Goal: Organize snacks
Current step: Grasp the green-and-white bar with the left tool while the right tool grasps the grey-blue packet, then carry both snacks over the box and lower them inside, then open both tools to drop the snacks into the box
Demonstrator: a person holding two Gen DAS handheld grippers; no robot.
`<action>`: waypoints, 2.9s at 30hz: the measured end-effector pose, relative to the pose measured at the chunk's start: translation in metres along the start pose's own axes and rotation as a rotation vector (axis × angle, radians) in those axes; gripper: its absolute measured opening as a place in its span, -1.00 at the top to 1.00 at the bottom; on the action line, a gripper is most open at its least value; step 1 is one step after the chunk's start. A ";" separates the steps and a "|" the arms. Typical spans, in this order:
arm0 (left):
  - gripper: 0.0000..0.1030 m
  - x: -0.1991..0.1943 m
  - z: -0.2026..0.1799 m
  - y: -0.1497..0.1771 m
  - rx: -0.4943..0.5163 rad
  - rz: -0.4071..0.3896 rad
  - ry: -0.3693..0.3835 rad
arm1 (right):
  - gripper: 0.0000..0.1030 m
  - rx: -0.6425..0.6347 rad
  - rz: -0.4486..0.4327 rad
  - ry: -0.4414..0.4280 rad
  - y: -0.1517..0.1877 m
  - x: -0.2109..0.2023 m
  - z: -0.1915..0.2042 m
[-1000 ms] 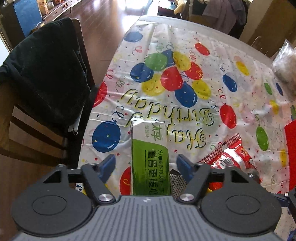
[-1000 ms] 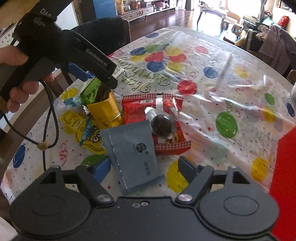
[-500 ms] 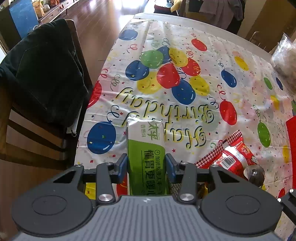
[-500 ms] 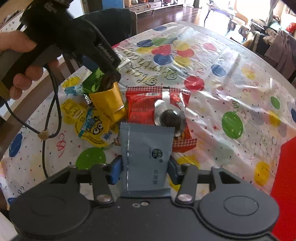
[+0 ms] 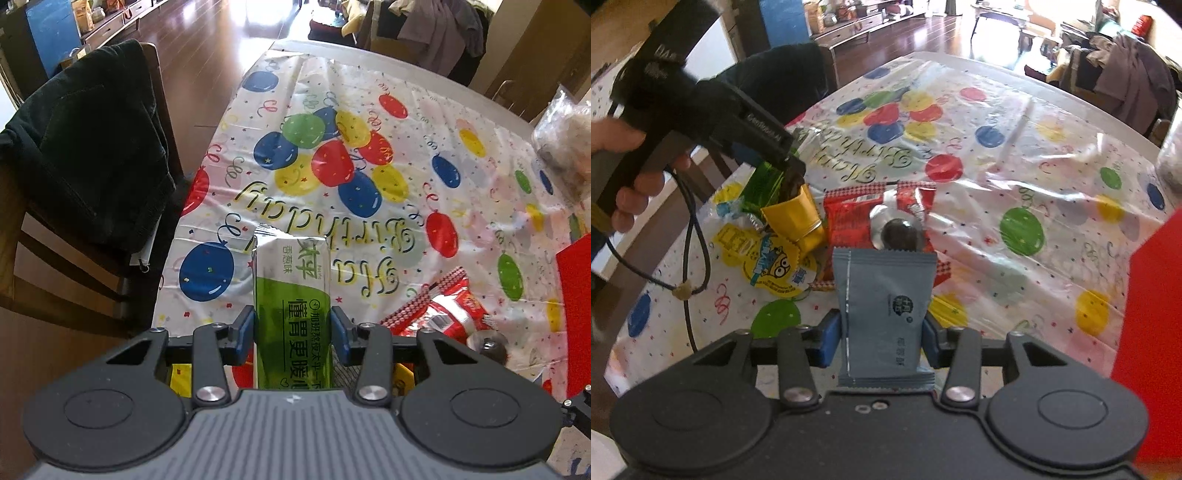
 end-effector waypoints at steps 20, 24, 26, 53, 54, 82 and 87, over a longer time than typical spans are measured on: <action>0.18 -0.080 -0.060 0.018 0.091 -0.087 0.154 | 0.15 0.237 -0.095 0.027 0.014 -0.091 -0.064; 0.18 -0.098 -0.091 0.024 0.151 -0.095 0.189 | 0.15 0.282 -0.109 0.035 0.020 -0.111 -0.082; 0.18 -0.106 -0.109 0.027 0.181 -0.097 0.205 | 0.15 0.297 -0.121 0.043 0.024 -0.120 -0.091; 0.18 -0.089 -0.355 0.051 0.428 -0.048 0.339 | 0.15 0.440 -0.138 0.207 0.082 -0.162 -0.265; 0.18 -0.084 -0.363 0.050 0.432 -0.042 0.338 | 0.15 0.442 -0.135 0.213 0.084 -0.160 -0.272; 0.18 0.069 -0.449 0.015 0.360 0.189 0.158 | 0.16 0.421 0.075 0.200 0.081 -0.061 -0.373; 0.18 0.088 -0.451 0.017 0.382 0.239 0.127 | 0.16 0.409 0.111 0.191 0.079 -0.048 -0.376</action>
Point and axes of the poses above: each gripper's, at about its wrist camera, not at the fingertips, and x roughly the way its jaws point, z to its left, y to its underside, the point moved 4 cm from there along x, roughly the way its jaws point, and after that the axes turned 10 degrees about y, right-handed, at the moved point
